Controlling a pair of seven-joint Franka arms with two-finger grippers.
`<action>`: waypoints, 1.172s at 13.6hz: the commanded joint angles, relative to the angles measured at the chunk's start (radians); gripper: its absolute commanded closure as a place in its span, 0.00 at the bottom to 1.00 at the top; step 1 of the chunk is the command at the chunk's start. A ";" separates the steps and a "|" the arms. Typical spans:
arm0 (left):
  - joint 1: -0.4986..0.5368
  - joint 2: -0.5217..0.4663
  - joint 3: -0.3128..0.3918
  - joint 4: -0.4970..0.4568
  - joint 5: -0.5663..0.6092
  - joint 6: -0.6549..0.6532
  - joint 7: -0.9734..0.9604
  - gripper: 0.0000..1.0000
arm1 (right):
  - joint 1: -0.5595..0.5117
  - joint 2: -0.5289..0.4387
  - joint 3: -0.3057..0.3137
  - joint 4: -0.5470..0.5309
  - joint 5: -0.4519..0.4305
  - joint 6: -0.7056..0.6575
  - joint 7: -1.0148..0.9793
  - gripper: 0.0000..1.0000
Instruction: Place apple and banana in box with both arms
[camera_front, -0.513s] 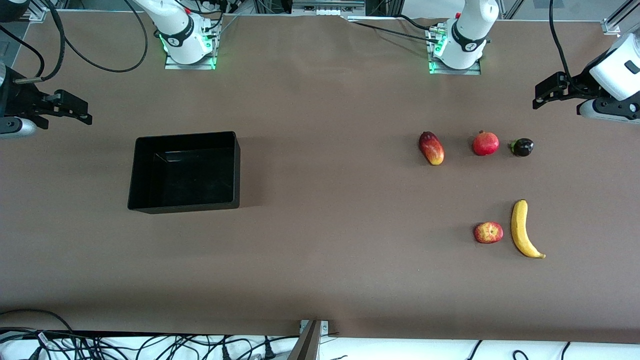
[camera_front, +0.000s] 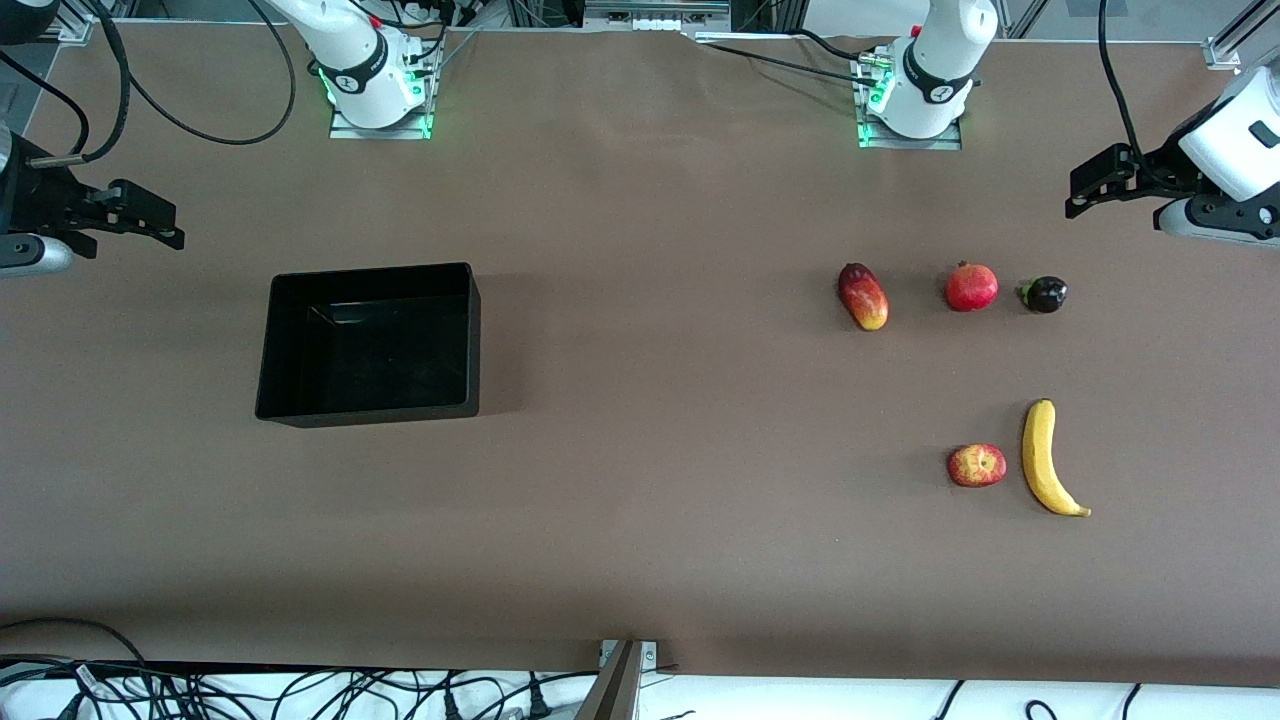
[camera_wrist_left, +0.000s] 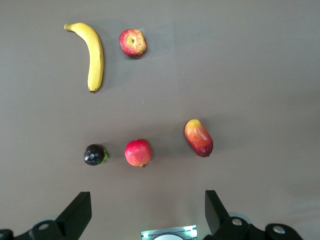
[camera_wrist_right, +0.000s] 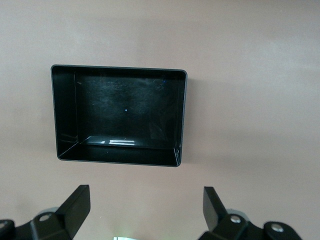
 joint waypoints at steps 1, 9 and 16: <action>0.000 0.016 0.003 0.031 -0.029 -0.014 0.001 0.00 | -0.002 0.004 -0.005 0.015 0.019 -0.017 -0.009 0.00; -0.001 0.023 0.001 0.031 -0.029 -0.014 0.000 0.00 | -0.005 0.004 -0.006 0.010 0.017 -0.037 0.000 0.00; -0.005 0.023 0.003 0.033 -0.029 -0.014 -0.003 0.00 | -0.008 0.004 -0.044 -0.111 0.004 -0.045 0.077 0.00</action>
